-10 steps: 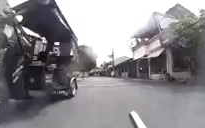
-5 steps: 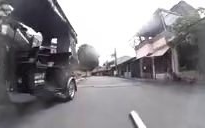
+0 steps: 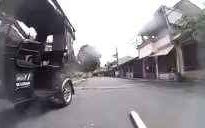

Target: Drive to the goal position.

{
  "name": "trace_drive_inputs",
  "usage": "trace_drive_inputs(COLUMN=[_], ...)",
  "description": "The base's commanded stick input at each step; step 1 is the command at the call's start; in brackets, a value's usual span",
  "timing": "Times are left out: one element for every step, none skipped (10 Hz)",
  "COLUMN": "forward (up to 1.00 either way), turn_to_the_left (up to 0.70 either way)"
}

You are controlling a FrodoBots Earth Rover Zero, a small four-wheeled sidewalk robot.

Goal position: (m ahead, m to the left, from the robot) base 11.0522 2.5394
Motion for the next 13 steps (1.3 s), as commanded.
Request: trace_drive_inputs(forward=[0.7,0.7,0.7,0.7,0.7,0.7,0.7,0.7,0.7,0.7,0.7,0.7,0.7], turn_to_the_left=[-0.22,-0.05,0.0,0.0,0.0,0.0,-0.01,-0.07,-0.13,-0.19,-0.25,-0.31,-0.35])
